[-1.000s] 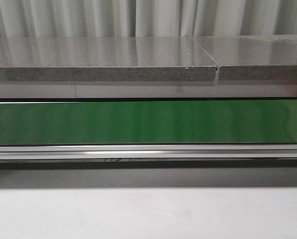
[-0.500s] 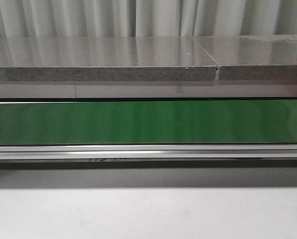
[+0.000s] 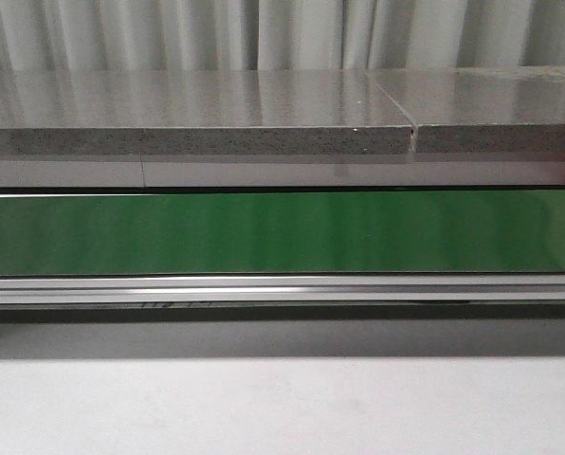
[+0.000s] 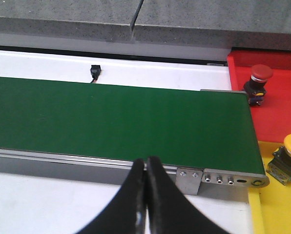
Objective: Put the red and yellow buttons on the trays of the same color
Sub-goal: 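Lower the left gripper onto a red button in the pile and grasp, then set the red button on the green belt and open the left gripper, then return the left gripper to the pile and grasp a yellow button, then place the yellow button on the belt and open the left gripper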
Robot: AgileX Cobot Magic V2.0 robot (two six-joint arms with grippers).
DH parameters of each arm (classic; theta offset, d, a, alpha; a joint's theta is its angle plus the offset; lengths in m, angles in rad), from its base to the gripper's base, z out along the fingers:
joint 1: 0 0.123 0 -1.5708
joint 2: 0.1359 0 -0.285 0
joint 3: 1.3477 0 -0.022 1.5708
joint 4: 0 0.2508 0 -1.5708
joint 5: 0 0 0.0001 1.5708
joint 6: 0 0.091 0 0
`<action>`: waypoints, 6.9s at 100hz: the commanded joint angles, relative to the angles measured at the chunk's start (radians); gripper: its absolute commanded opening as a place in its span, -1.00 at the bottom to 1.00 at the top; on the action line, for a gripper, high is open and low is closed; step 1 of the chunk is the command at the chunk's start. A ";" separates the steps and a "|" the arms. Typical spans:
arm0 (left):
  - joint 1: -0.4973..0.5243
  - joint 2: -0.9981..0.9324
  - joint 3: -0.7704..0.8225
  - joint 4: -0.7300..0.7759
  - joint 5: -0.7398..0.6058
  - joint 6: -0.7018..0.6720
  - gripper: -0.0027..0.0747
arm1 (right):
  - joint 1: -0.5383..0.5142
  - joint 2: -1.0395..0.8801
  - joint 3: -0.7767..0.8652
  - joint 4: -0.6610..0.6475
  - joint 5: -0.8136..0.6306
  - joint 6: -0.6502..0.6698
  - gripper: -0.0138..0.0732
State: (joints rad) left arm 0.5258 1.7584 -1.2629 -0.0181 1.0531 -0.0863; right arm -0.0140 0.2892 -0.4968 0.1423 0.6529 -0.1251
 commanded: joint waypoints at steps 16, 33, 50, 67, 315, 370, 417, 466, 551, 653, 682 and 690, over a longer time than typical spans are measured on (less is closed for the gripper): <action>0.004 0.034 -0.051 -0.003 -0.078 -0.001 0.38 | -0.001 0.007 -0.025 0.008 -0.069 -0.006 -0.83; 0.004 0.061 -0.067 -0.003 -0.111 -0.001 0.03 | -0.001 0.007 -0.025 0.008 -0.069 -0.006 -0.83; 0.004 0.061 -0.067 -0.003 -0.131 -0.001 -0.42 | -0.001 0.007 -0.025 0.008 -0.070 -0.006 -0.83; 0.004 0.052 -0.067 -0.003 -0.106 0.025 -0.55 | -0.001 0.007 -0.025 0.008 -0.070 -0.006 -0.83; -0.260 -0.159 -0.272 -0.049 -0.056 -0.106 0.50 | -0.001 0.007 -0.025 0.008 -0.070 -0.006 -0.83; -0.095 0.015 -0.273 -0.044 0.007 -0.127 0.50 | -0.001 0.007 -0.025 0.008 -0.070 -0.006 -0.83; -0.057 0.117 -0.278 -0.027 0.008 -0.135 0.50 | -0.001 0.007 -0.025 0.008 -0.070 -0.006 -0.83; -0.057 0.186 -0.281 -0.035 -0.049 -0.135 0.04 | -0.001 0.007 -0.025 0.008 -0.070 -0.006 -0.83; -0.075 -0.238 -0.110 -0.127 -0.114 0.104 -0.64 | -0.001 0.007 -0.025 0.008 -0.070 -0.006 -0.83; -0.335 -0.260 0.076 -0.095 -0.159 0.129 -0.63 | -0.001 0.007 -0.025 0.008 -0.070 -0.006 -0.83; -0.335 -0.233 0.068 -0.116 -0.178 0.129 0.14 | -0.001 0.007 -0.025 0.008 -0.070 -0.006 -0.83; -0.335 -0.234 0.058 -0.123 -0.192 0.129 0.51 | -0.001 0.007 -0.025 0.008 -0.070 -0.006 -0.83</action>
State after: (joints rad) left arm 0.1959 1.5594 -1.1651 -0.1142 0.9060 0.0455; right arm -0.0140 0.2892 -0.4968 0.1443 0.6529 -0.1251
